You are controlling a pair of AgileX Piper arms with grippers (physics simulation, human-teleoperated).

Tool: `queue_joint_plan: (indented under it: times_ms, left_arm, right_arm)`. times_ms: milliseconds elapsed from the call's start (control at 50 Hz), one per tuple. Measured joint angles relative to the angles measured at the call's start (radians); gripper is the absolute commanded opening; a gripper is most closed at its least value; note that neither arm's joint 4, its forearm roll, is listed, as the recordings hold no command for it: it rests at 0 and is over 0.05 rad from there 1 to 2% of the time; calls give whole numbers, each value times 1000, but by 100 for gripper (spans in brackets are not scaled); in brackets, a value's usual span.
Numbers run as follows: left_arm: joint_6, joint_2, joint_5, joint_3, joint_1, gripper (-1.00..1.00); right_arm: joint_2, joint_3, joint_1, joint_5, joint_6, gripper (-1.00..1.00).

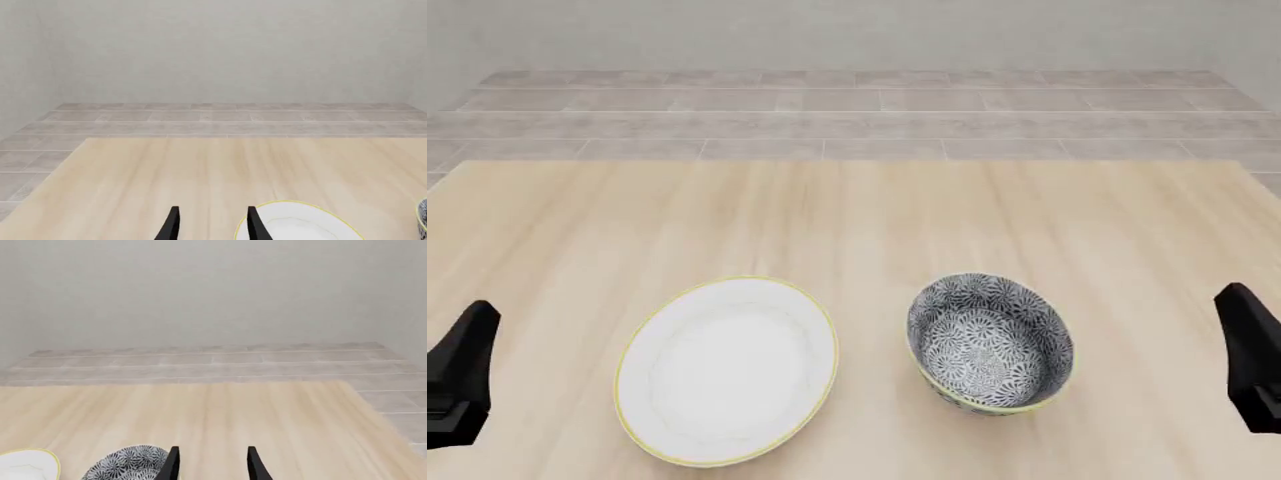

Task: Put the bowl on the plate.

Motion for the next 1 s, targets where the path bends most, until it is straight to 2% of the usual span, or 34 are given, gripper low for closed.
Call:
queue_joint_plan:
  times_ms: [260, 540, 620, 760, 1000]
  left_arm:
    - [0, 0, 0, 0, 0, 100]
    - [0, 0, 0, 0, 0, 100]
    - [0, 0, 0, 0, 0, 100]
    - [0, 0, 0, 0, 0, 100]
    - [0, 0, 0, 0, 0, 100]
  right_arm:
    - [148, -154, 42, 20, -37, 100]
    - [396, -320, 49, 56, -88, 100]
    - [460, -359, 72, 67, -92, 100]
    - [565, -417, 121, 85, -68, 100]
    - [725, -500, 175, 117, 5, 100]
